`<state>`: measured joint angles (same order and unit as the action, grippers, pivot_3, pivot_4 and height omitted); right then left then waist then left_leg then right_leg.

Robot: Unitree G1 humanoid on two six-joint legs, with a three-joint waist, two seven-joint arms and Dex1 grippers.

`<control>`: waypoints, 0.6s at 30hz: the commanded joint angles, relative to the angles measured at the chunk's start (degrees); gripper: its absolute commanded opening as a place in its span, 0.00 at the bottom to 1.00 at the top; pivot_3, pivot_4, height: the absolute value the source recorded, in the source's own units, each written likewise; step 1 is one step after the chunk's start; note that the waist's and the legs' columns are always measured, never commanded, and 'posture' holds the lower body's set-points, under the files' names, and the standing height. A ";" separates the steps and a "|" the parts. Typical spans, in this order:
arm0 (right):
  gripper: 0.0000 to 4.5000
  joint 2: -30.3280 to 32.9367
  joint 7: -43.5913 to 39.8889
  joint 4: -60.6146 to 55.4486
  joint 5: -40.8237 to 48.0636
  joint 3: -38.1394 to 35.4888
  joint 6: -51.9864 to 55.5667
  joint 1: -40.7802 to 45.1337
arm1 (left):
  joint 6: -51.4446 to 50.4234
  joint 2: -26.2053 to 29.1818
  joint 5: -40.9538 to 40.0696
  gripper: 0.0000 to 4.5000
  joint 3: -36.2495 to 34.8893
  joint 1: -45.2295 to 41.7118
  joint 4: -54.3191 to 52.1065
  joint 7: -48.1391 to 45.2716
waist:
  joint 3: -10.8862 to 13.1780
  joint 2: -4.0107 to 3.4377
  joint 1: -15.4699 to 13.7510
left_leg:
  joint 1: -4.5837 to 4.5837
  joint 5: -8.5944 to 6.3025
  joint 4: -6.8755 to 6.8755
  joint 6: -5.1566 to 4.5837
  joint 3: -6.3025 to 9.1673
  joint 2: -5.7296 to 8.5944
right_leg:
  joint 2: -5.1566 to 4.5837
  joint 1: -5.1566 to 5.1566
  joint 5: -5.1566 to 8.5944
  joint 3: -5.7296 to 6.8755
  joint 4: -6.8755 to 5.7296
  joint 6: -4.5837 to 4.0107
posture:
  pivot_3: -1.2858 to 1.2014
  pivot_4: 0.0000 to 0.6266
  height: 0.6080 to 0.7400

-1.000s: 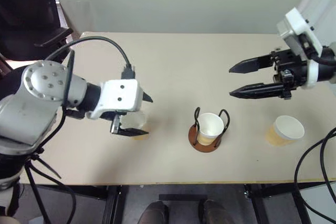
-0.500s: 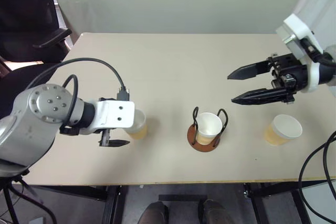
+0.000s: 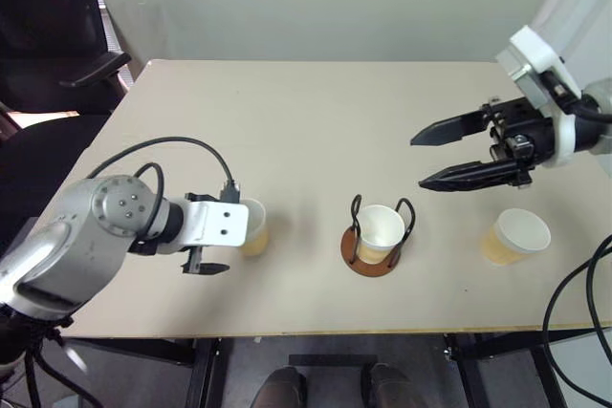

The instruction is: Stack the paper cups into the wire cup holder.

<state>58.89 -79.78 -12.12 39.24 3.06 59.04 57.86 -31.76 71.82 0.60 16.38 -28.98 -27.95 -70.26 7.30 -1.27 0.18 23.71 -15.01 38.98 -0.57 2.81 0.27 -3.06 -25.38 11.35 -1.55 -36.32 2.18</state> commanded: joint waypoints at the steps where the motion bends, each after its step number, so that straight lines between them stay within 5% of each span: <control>1: 0.81 0.14 1.02 -1.65 0.95 -1.70 -1.04 -0.05 | 4.33 -2.40 2.34 1.00 1.46 -2.74 1.89 -1.17 | 0.00 0.01 -0.02 | 0.00 0.00 0.01 0.00 0.01 0.00 | -0.01 0.00 0.01 0.00 -0.01 -0.01 | 0.52 0.24 1.00; 6: 0.82 0.34 2.00 -2.33 1.51 -2.44 -0.75 -0.79 | 10.56 -7.60 4.48 0.71 4.30 -6.18 6.46 -2.54 | 0.00 0.01 -0.02 | 0.01 0.00 0.03 0.01 -0.01 0.00 | -0.01 -0.04 -0.03 0.00 -0.10 0.04 | 0.52 0.24 1.00; 14: 0.82 0.44 4.38 -3.41 3.45 -3.96 -0.08 -2.38 | 16.36 -9.93 5.91 0.04 4.07 -9.00 11.32 -5.67 | 0.00 0.02 -0.01 | 0.00 0.00 0.03 0.03 0.00 -0.01 | 0.00 -0.08 -0.13 0.00 -0.22 0.23 | 0.52 0.24 1.00; 18: 0.82 0.33 5.39 -3.58 4.45 -4.87 -0.25 -3.18 | 17.75 -10.31 5.76 0.01 3.45 -9.36 12.03 -6.90 | 0.00 0.02 -0.01 | 0.00 0.00 0.04 0.02 0.00 0.00 | 0.00 -0.09 -0.13 0.00 -0.22 0.24 | 0.52 0.24 1.00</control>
<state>58.77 -74.85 -14.25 42.63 0.70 59.14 54.41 -15.05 61.57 6.41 21.57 -37.22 -15.58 -76.48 7.29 -1.25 0.16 23.71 -15.01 39.02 -0.55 2.81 0.27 -3.06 -25.47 11.22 -1.54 -36.53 2.42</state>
